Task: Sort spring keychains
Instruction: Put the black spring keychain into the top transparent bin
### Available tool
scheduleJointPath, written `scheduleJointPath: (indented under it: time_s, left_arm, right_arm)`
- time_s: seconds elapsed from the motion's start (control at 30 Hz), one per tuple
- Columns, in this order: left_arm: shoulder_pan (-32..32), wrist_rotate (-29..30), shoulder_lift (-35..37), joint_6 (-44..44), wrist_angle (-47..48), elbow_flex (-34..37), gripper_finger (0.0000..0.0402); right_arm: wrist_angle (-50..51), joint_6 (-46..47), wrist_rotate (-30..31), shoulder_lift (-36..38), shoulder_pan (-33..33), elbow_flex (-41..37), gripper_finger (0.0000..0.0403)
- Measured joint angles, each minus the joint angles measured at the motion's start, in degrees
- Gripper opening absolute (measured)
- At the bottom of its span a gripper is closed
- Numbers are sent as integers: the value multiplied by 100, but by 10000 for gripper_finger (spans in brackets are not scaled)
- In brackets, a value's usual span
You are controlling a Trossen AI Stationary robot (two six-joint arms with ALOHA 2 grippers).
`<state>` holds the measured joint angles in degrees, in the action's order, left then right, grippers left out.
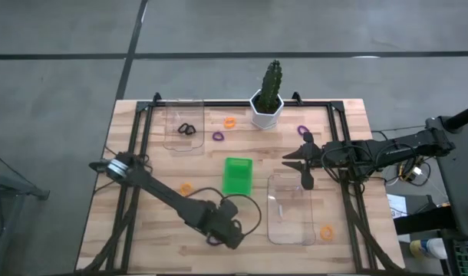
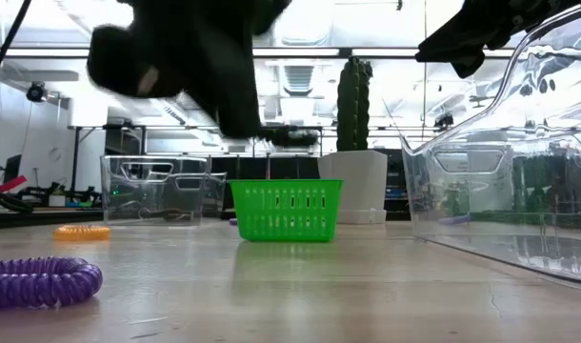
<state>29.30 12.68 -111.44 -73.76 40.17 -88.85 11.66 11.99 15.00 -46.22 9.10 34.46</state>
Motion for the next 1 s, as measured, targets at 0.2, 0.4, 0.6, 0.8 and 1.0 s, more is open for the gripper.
scheduleJointPath:
  time_s: [0.2,0.4,0.6,0.8,1.0]
  left_arm:
    - [4,486,1090,896,288,8,1]
    - [0,1532,2188,2738,127,108,1]
    - [7,1476,2965,4893,-909,113,1]
    - [7,1012,3306,6352,-1750,113,1]
    - [-106,783,3322,6816,-1807,115,1]
  right_arm:
    - [-2,-6,-1,0,1,0,86]
    - [2,-22,-2,0,0,0,86]
    - [2,-49,0,0,0,0,86]
    - [2,-340,-1,0,0,0,86]
    - [3,-343,-2,0,0,0,86]
